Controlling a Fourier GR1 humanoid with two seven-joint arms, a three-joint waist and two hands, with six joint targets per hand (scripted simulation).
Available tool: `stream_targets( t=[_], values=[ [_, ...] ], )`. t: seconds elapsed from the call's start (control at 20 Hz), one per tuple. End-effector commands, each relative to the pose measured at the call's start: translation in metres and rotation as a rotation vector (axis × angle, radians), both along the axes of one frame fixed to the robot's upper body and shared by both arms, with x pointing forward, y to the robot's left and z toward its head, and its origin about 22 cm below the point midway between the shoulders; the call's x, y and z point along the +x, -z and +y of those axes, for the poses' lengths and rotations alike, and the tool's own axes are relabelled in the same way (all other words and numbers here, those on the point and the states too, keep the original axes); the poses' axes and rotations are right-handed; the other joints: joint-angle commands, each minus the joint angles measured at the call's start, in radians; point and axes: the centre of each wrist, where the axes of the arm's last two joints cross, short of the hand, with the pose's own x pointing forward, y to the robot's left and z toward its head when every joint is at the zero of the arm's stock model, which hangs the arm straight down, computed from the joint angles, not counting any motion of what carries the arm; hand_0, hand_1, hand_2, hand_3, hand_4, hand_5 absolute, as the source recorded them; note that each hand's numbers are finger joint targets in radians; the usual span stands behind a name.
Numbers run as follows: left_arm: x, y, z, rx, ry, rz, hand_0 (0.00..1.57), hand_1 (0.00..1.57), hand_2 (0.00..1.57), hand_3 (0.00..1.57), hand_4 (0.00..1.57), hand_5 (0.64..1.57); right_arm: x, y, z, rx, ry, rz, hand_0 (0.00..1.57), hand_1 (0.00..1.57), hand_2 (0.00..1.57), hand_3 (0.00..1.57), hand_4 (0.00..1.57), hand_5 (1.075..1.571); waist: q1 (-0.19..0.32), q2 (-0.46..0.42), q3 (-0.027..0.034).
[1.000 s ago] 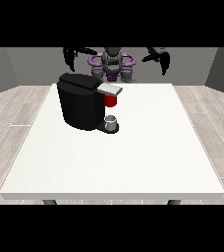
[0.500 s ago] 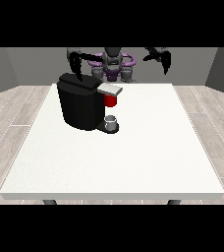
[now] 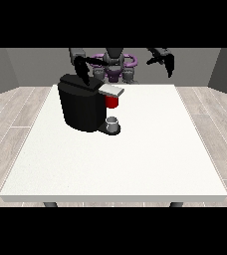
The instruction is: Insert the coffee pod into the coffee machine and close the lid
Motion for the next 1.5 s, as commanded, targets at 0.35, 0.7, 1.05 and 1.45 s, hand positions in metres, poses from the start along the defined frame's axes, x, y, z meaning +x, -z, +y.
stream_targets(
  t=[0.35, 0.7, 1.05, 1.45],
  values=[
    [-0.001, -0.022, 0.01, 0.041, -0.02, 0.005, 0.0, 0.0, 0.0, 0.0, 0.34, 1.571, 0.015, -0.019, 0.02, -0.072, -0.081, -0.085, 0.0, 0.0, 0.0, 0.0, 0.16, 1.571, 0.017, 0.039, 0.001],
    [-0.009, -0.003, -0.004, 0.023, 0.007, -0.022, 0.0, 0.0, 0.0, 0.0, 0.39, 1.571, 0.033, -0.07, 0.049, -0.14, -0.12, -0.136, 0.0, 0.0, 0.0, 0.0, 0.0, 1.571, 0.033, 0.057, 0.0006],
    [-0.003, -0.012, 0.001, 0.037, 0.043, -0.011, 0.0, 0.0, 0.0, 0.0, 0.34, 1.571, 0.037, -0.1, 0.095, -0.224, -0.129, -0.218, 0.0, 0.0, 0.0, 0.0, 0.1, 1.571, 0.088, 0.082, 0.0003],
    [0.007, -0.031, -0.002, 0.034, 0.035, -0.108, 0.0, 0.0, 0.0, 0.0, 0.44, 1.571, 0.046, -0.14, 0.109, -0.28, -0.14, -0.313, 0.0, 0.0, 0.0, 0.0, 0.24, 1.571, 0.124, 0.151, 0.0004]
  ],
)
